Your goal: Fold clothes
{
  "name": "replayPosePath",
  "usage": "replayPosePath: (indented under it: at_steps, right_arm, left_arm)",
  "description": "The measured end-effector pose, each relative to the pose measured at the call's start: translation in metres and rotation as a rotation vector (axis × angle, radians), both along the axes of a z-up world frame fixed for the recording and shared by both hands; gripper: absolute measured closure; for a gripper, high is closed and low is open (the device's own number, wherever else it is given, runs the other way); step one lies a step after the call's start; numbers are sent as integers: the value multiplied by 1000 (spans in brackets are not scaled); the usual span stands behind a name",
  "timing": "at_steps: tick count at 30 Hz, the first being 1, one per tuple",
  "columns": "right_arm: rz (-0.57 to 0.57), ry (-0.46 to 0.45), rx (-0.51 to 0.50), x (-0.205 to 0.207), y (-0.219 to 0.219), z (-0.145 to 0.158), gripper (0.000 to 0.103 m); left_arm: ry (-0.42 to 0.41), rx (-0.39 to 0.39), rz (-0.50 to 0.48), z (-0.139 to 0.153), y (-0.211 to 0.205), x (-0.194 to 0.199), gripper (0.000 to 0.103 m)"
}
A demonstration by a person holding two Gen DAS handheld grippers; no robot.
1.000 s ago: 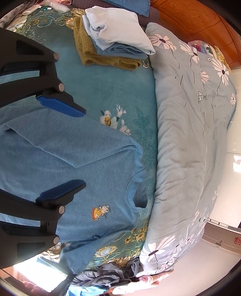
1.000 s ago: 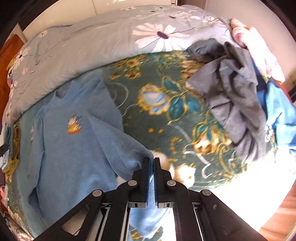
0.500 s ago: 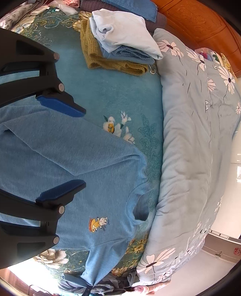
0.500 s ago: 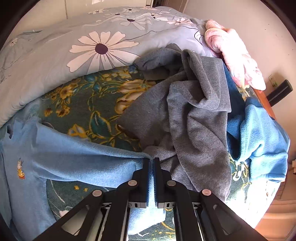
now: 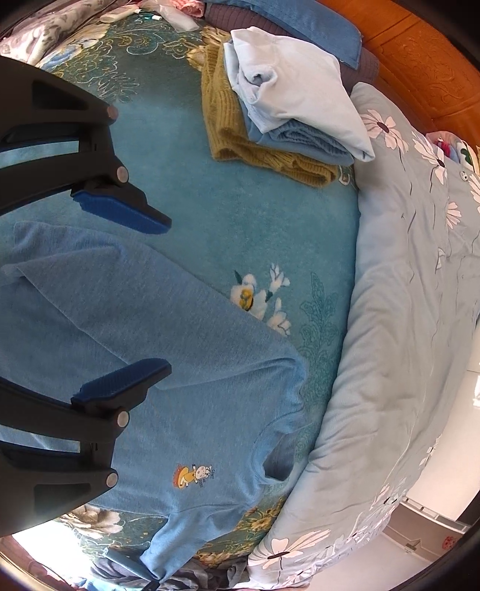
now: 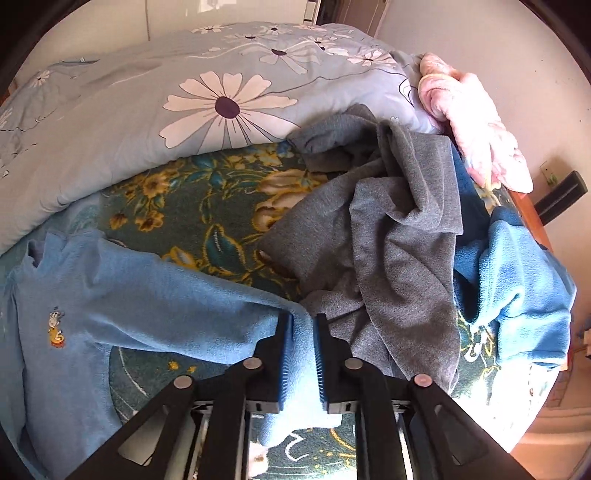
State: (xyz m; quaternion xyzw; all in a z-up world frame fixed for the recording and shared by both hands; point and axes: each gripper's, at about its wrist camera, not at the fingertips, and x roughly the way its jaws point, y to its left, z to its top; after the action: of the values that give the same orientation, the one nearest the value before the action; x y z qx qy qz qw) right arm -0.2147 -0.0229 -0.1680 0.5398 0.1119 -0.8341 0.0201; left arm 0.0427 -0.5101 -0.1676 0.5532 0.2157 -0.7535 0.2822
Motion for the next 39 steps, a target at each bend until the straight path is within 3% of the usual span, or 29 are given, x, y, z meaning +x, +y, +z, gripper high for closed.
replayPosePath:
  at_steps: [1, 2, 6, 8, 17, 22, 26, 29, 34, 39]
  right_arm:
    - [14, 27, 5, 7, -4, 7, 47]
    - [28, 56, 11, 15, -8, 15, 30]
    - [40, 141, 3, 44, -29, 38, 27]
    - [33, 140, -37, 59, -41, 42, 25]
    - [71, 5, -147, 138, -111, 7, 25]
    - [65, -36, -175, 165, -133, -8, 25]
    - [58, -38, -184, 177, -141, -9, 25]
    - [56, -45, -182, 183, -143, -11, 25]
    - [43, -49, -187, 193, -145, -13, 25]
    - [28, -54, -191, 200, -142, -13, 25]
  left_arm:
    - [-8, 1, 3, -3, -3, 6, 32]
    - [-16, 3, 5, -6, -6, 13, 32]
    - [-52, 19, 5, -21, -16, 38, 32]
    - [-67, 34, 1, -33, -18, 49, 32]
    - [-106, 90, 23, -79, -15, 102, 32]
    - [-139, 101, -30, -109, -5, 104, 33]
    - [-133, 73, -77, -111, 4, 101, 35]
    - [-117, 88, -87, -110, 6, 102, 47]
    - [-82, 131, -114, -108, 13, 100, 94]
    - [-64, 127, -106, -95, 3, 108, 99]
